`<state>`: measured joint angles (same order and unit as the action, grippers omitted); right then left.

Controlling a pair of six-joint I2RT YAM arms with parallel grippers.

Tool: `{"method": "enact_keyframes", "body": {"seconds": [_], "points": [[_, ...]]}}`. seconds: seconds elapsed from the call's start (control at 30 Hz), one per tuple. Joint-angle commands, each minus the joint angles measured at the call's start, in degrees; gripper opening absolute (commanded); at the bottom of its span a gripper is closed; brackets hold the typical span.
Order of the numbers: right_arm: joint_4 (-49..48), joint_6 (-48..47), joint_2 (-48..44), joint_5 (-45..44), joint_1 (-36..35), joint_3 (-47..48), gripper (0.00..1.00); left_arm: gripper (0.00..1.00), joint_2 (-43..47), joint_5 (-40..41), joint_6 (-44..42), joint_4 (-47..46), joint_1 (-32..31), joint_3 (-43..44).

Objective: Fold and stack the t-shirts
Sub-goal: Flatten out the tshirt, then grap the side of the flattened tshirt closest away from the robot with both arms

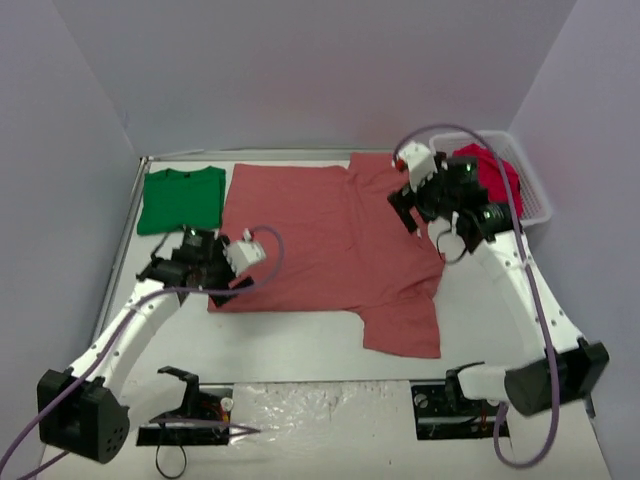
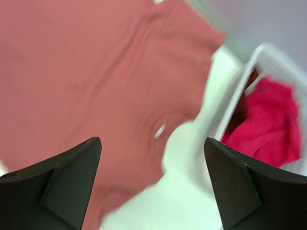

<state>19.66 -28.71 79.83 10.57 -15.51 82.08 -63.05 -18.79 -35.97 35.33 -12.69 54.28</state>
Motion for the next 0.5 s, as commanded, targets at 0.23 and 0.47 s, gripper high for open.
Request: {"method": "enact_keyframes", "body": {"seconds": [0.23, 0.47], "points": [[12.2, -1.7, -30.1, 8.4, 14.8, -23.1, 0.81, 0.77, 12.7, 18.2, -10.8, -2.4, -10.4, -20.3], [12.7, 1.2, -28.2, 14.0, 23.6, -21.1, 0.79, 0.80, 15.8, 21.6, -14.6, -8.1, -10.4, -28.3]]}}
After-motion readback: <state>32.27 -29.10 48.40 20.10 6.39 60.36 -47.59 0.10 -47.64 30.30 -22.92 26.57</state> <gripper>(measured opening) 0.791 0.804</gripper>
